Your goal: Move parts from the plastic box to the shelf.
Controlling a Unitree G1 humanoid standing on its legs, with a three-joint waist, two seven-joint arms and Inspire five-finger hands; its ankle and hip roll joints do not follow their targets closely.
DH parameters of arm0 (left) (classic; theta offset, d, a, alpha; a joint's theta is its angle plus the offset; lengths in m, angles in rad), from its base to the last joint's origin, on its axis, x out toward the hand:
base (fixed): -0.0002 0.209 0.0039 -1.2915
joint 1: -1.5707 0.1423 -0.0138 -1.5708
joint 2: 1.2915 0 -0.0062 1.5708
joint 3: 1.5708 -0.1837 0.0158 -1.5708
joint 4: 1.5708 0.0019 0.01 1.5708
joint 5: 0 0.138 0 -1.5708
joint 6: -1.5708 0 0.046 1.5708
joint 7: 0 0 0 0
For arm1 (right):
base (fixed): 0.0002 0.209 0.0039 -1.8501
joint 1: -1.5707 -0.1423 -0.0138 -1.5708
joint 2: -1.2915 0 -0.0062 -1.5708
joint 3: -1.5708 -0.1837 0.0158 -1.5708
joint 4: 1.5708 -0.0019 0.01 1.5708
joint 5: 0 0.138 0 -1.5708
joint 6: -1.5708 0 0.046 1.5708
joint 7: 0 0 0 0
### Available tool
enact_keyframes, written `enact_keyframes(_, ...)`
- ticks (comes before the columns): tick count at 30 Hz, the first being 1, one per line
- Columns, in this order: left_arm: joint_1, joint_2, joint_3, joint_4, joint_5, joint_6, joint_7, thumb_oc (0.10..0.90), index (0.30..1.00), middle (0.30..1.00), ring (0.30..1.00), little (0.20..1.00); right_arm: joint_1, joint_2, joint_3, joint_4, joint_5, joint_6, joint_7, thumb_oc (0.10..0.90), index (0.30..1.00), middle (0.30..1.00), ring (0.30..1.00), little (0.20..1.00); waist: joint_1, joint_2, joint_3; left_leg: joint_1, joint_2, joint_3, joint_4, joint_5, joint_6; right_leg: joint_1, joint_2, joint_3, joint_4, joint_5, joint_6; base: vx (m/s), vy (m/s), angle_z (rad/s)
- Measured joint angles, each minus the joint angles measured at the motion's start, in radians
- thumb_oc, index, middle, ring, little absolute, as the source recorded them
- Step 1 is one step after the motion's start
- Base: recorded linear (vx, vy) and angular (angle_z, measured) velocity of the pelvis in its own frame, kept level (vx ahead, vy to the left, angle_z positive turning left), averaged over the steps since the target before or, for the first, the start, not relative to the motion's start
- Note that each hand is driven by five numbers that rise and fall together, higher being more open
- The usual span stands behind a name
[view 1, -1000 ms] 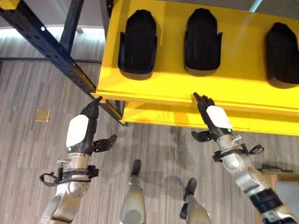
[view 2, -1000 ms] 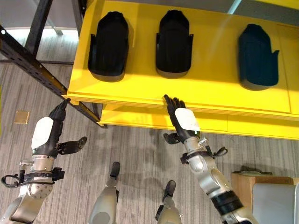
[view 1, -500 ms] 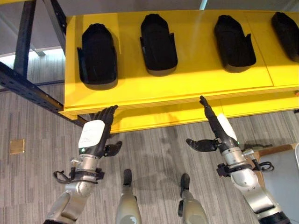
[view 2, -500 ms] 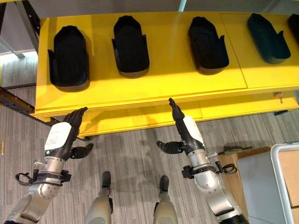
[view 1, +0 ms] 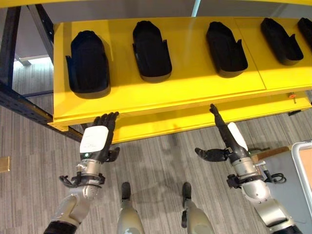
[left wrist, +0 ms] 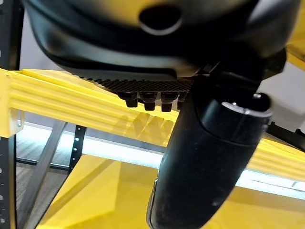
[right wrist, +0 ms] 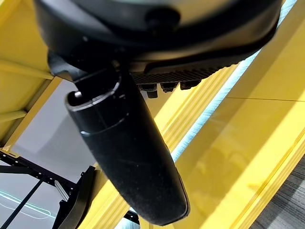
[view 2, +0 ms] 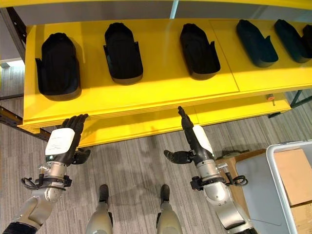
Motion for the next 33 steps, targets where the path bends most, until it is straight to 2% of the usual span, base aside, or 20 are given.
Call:
enact_keyframes(4,-0.001,0.019,0.0,0.0,0.018,0.006,0.014,0.9,1.0,1.0,1.0,1.0,0.0,0.001,0.0,0.0,0.0,-0.001,0.0,0.9,1.0,1.0,1.0,1.0,-0.006,-0.012,-0.008,0.0,0.0,0.001,-0.001,0.0,0.0,-0.001,0.0,0.002,0.0,0.0,0.0,0.0,0.0,0.0)
enact_keyframes(23,-0.08,0.039,0.0,0.055,0.095,0.055,0.056,0.9,1.0,1.0,1.0,1.0,0.001,0.001,0.001,0.006,0.0,-0.001,0.0,0.9,1.0,1.0,1.0,1.0,-0.007,-0.013,-0.008,-0.012,0.0,0.005,-0.001,0.0,0.0,-0.018,0.0,0.005,0.0,0.002,0.0,0.0,0.0,0.0)
enact_keyframes(33,-0.128,0.04,-0.026,0.17,0.096,0.082,0.081,0.9,1.0,1.0,1.0,1.0,0.002,0.002,0.003,0.017,0.0,-0.001,-0.001,0.9,1.0,1.0,1.0,1.0,-0.009,-0.021,-0.014,-0.013,0.001,0.014,0.001,-0.003,0.004,-0.022,0.001,0.006,0.0,0.003,-0.001,0.0,0.0,0.0)
